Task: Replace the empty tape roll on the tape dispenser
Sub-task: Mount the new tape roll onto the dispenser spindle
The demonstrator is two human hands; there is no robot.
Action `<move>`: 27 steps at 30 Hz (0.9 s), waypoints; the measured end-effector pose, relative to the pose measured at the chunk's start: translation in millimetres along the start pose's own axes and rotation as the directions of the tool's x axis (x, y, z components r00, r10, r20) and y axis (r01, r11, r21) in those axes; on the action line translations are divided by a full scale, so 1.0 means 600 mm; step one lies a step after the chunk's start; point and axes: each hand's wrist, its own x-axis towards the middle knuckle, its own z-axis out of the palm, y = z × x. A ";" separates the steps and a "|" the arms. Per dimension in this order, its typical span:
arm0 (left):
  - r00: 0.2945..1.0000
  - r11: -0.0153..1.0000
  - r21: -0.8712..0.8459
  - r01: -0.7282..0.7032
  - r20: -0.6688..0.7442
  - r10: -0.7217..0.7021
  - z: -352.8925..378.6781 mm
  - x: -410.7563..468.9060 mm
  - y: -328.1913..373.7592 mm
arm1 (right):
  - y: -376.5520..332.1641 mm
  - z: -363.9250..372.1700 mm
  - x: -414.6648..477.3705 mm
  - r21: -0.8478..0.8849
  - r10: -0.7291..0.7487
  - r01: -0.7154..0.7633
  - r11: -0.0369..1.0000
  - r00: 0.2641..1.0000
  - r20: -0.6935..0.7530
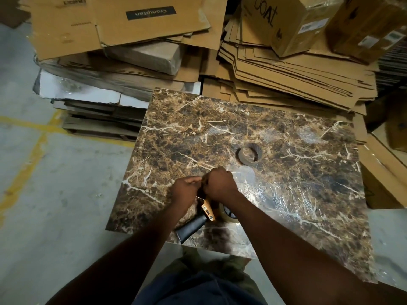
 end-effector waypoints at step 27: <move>0.843 0.446 0.727 -0.522 0.521 0.137 -0.004 -0.089 -0.047 | -0.020 -0.014 0.023 -0.417 -0.143 0.153 0.896 0.988 0.055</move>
